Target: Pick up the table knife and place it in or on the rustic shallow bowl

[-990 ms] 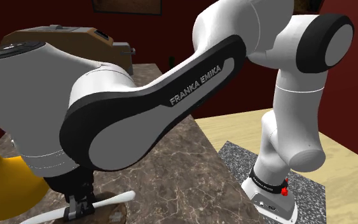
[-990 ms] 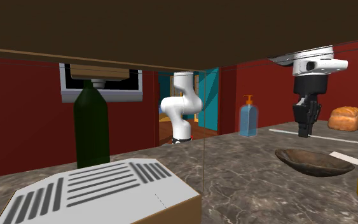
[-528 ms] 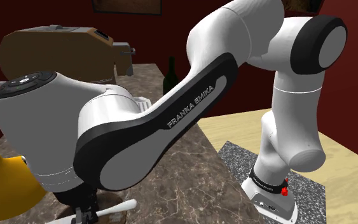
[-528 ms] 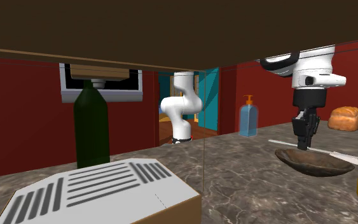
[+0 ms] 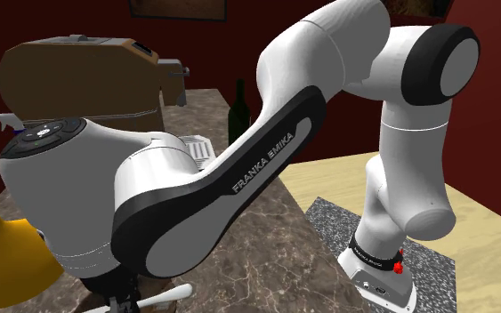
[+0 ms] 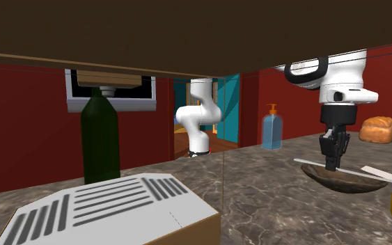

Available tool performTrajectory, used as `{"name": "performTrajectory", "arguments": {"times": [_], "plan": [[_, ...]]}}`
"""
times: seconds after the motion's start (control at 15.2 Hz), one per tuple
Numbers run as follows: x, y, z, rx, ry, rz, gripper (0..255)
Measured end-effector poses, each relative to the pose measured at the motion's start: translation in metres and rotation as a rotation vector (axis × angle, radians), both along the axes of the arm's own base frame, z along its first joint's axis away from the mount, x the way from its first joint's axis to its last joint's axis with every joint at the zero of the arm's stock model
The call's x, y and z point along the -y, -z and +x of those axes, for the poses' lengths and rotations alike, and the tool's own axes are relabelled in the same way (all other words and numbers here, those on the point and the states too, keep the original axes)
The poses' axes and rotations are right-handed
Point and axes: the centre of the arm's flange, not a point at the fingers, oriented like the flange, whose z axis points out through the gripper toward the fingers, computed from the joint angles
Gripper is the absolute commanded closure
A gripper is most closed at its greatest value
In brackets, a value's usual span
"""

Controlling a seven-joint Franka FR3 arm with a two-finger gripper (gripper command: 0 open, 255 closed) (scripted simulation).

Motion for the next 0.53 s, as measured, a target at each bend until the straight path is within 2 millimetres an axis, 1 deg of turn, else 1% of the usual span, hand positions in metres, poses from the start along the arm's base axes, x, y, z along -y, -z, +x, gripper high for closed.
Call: {"name": "performTrajectory", "arguments": {"times": [0.07,0.13,0.53], "plan": [[0.0,0.0,0.0,0.0,0.0,0.0,255],[0.0,0.0001,0.0,0.0,0.0,0.0,0],[0.0,0.0,0.0,0.0,0.0,0.0,0]]}}
